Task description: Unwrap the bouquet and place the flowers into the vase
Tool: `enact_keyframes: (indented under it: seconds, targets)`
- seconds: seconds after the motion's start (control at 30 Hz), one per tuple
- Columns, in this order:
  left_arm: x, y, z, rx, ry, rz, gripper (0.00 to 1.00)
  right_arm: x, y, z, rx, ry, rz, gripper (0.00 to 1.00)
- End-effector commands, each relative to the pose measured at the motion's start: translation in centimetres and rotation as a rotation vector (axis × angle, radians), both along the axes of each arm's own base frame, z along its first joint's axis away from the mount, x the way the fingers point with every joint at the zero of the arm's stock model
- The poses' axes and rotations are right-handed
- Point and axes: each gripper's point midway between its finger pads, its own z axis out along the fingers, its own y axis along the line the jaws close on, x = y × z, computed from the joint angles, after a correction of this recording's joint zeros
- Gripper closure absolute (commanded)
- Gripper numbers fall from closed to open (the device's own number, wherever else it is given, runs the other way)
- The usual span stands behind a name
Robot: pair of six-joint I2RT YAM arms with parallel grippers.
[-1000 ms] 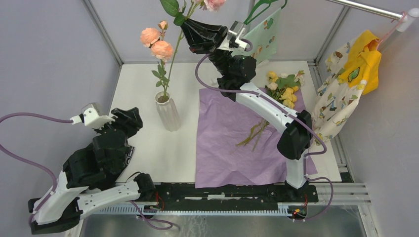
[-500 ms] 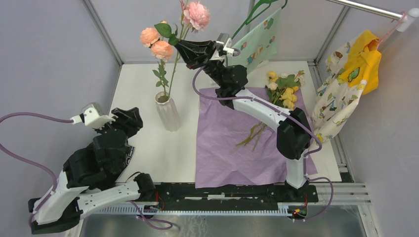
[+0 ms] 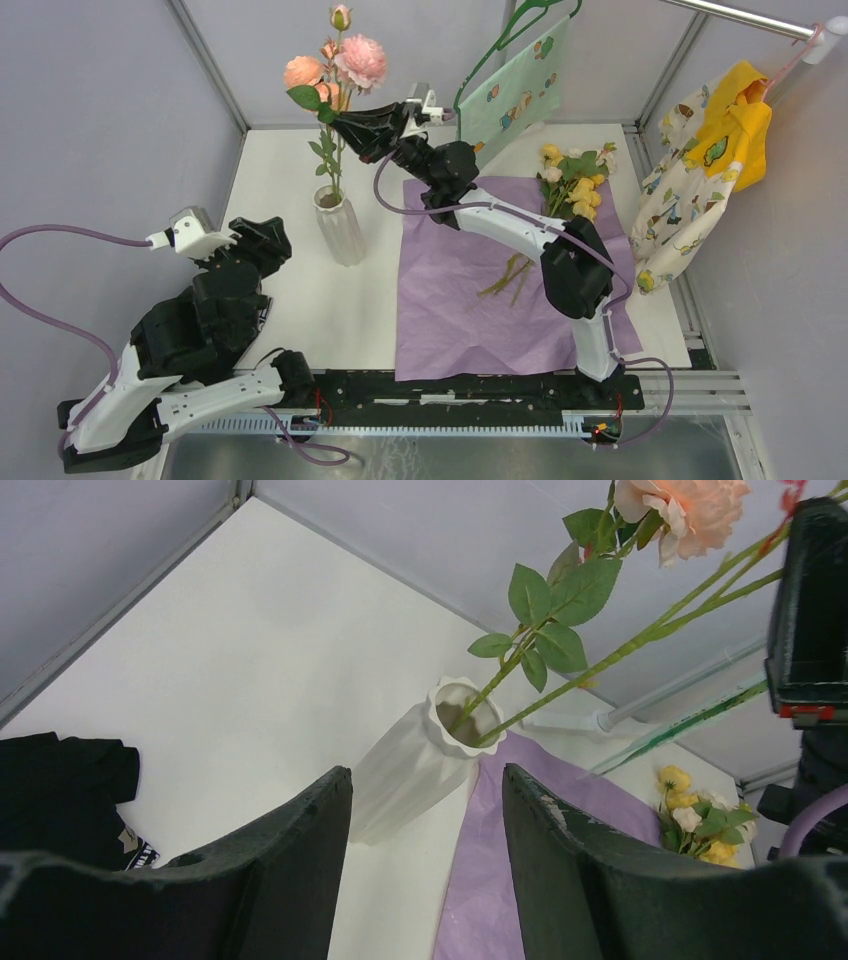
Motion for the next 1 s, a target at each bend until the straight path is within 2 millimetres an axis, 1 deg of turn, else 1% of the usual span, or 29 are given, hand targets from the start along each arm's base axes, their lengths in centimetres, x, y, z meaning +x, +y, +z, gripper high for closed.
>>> enact_keyframes:
  seconds: [0.0,0.13,0.2,0.27,0.3,0.43,0.47,0.5,0.6,0.7,0.77,0.8,0.83,0.87,0.97]
  targets:
    - [0.1,0.2,1.2,-0.042,-0.030,0.023,0.37,-2.6,2.3,-0.8,-0.039,-0.010,0.103,1.00]
    - [0.2,0.1,1.2,-0.040,-0.030,0.023,0.37,-2.9,3.7,-3.6,-0.099,0.026,0.107,1.00]
    - [0.2,0.1,1.2,-0.039,-0.029,0.021,0.37,-2.6,4.2,-5.0,-0.133,0.053,0.097,0.95]
    - [0.2,0.1,1.1,-0.039,-0.029,0.021,0.37,-2.3,4.4,-6.2,-0.152,0.078,0.088,0.81]
    - [0.2,0.1,1.1,-0.039,-0.029,0.021,0.37,-2.2,4.6,-7.0,-0.167,0.089,0.088,0.76]
    - [0.1,0.1,1.1,-0.041,-0.030,0.020,0.37,-1.7,5.3,-8.9,-0.217,0.119,0.087,0.61]
    - [0.1,0.2,1.1,-0.041,-0.030,0.022,0.37,-1.5,5.4,-9.2,-0.226,0.121,0.081,0.56]
    - [0.1,0.1,1.1,-0.041,-0.029,0.020,0.37,-1.4,5.3,-9.4,-0.231,0.130,0.072,0.51]
    - [0.1,0.2,1.1,-0.042,-0.030,0.020,0.37,-1.0,4.7,-9.7,-0.233,0.146,0.029,0.31]
    - [0.1,0.2,1.1,-0.042,-0.030,0.019,0.37,-1.1,3.9,-9.6,-0.243,0.143,-0.004,0.19]
    - [0.1,0.2,1.1,-0.043,-0.031,0.021,0.37,-1.6,2.9,-9.3,-0.235,0.138,-0.018,0.03]
    - [0.1,0.2,1.1,-0.043,-0.030,0.020,0.37,-2.0,2.3,-8.9,-0.225,0.132,-0.025,0.02]
    - [0.1,0.2,1.0,-0.042,-0.030,0.021,0.37,-2.1,1.7,-9.0,-0.223,0.137,-0.035,0.02]
    - [0.1,0.3,1.1,-0.043,-0.031,0.021,0.37,-2.5,1.0,-8.5,-0.214,0.135,-0.043,0.02]
    - [0.1,0.3,1.1,-0.044,-0.032,0.022,0.37,-3.2,-1.0,-8.3,-0.205,0.155,-0.077,0.02]
